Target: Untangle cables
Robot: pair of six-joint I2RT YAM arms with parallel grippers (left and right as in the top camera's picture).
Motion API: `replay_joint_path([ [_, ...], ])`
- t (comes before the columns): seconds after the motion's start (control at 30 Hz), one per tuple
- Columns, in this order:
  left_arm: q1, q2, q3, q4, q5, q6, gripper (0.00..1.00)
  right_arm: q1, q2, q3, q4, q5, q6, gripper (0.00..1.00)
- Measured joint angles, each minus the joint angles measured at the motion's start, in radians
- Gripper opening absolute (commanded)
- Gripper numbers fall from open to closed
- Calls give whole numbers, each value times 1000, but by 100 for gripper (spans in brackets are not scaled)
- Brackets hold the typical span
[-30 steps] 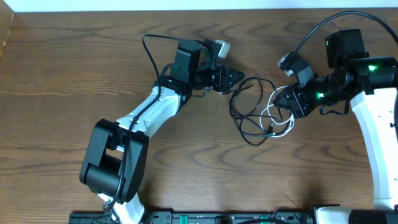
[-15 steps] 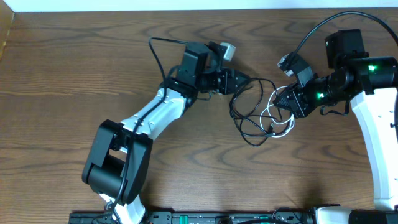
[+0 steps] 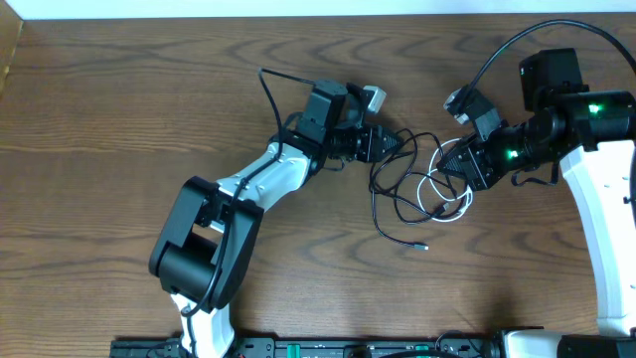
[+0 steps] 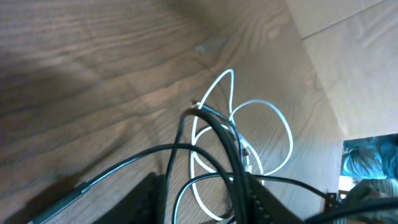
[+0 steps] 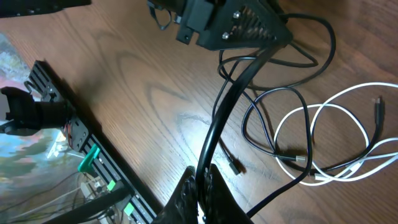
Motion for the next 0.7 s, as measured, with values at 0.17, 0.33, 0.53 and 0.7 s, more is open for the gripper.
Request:
replay_joint_path([
  [0.17, 0, 2, 0, -2, -4, 3, 8, 0, 0, 0, 2, 0, 0, 1],
  [0.33, 0, 2, 0, -27, -3, 4, 7, 0, 0, 0, 10, 10, 0, 1],
  [0.53, 34, -3, 0, -38, -2, 4, 7, 0, 0, 0, 38, 89, 74, 1],
  [0.7, 138, -76, 0, -99, -2, 4, 8, 0, 0, 0, 67, 345, 328, 1],
])
